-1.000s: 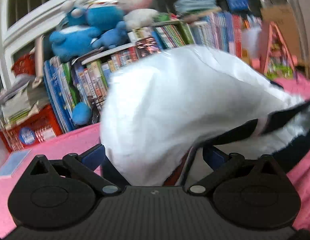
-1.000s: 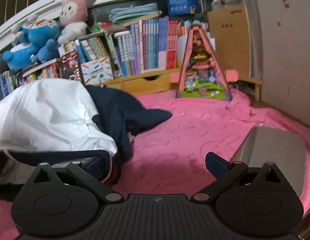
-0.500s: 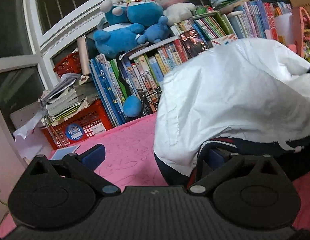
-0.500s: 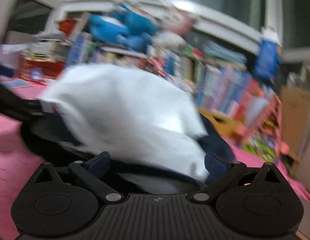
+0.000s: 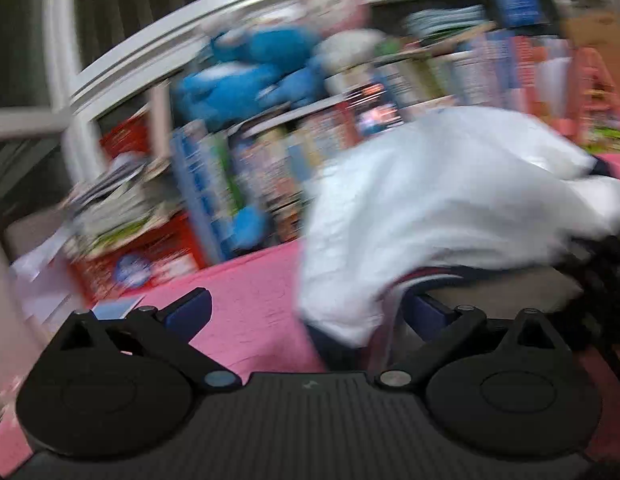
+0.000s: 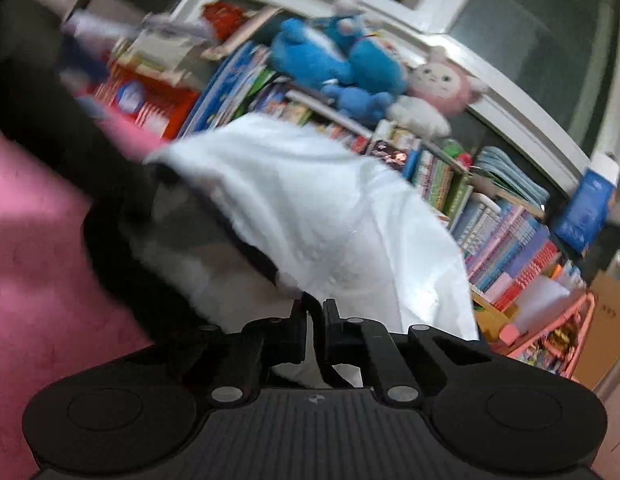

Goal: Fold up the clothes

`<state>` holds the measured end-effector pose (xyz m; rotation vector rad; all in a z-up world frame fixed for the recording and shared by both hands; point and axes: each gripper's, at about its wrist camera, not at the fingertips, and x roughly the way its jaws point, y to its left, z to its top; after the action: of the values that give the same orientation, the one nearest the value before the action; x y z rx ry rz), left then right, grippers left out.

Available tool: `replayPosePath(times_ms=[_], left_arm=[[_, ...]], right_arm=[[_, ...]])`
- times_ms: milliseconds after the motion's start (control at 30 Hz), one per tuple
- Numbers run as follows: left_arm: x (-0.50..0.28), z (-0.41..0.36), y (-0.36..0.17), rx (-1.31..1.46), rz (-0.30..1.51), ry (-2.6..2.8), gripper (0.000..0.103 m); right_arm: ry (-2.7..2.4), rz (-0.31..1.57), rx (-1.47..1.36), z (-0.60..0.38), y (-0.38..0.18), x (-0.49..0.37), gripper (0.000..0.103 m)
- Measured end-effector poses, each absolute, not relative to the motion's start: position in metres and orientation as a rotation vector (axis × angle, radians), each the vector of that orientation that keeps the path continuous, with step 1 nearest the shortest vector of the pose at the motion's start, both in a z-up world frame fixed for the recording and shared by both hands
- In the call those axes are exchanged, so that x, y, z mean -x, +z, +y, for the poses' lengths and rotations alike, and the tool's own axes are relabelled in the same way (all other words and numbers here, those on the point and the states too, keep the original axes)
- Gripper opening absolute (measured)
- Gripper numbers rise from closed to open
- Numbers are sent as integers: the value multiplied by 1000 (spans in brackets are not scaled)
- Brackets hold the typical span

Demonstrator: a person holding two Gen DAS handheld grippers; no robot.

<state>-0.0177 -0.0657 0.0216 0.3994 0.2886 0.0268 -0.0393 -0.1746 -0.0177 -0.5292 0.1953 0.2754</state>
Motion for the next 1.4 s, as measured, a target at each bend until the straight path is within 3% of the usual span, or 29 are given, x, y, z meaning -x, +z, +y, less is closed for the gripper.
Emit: replayPosePath(times_ms=[100,267,300,567,667,733,767,900,1000,1167,1333,1400], left_arm=[[22,-98,12,-545,231,-32,99],[-5,-108,11,-550,276,35,64],[-8,-105,10,-547,291,52,61],[-6,-60,15,-480,339,190,61],[-2,-30,31,-402,336,288,66],[3,-5,47,-294,361,285,86],[11,1,54,-259,359,269,88],[56,-3,79,-280,280,274,89],[69,1,80,-295,303,248,103],[58,-15,45,-364,443,197,103],[53,-33,31,-413,460,186,102],[51,-36,29,-435,456,185,102]], right_arm=[[307,175,486,-192,-7,43,7],[324,198,498,-215,-2,44,8],[318,203,508,-218,-3,43,8],[258,279,553,-261,-26,40,25],[133,288,560,-288,-27,36,29],[109,329,473,-316,-20,32,41],[105,340,418,-326,-14,34,47],[100,284,334,-336,13,58,47],[74,255,348,-337,20,67,56],[7,390,344,-351,-2,44,59],[35,362,350,-357,-5,68,59],[56,326,346,-353,-5,78,65]])
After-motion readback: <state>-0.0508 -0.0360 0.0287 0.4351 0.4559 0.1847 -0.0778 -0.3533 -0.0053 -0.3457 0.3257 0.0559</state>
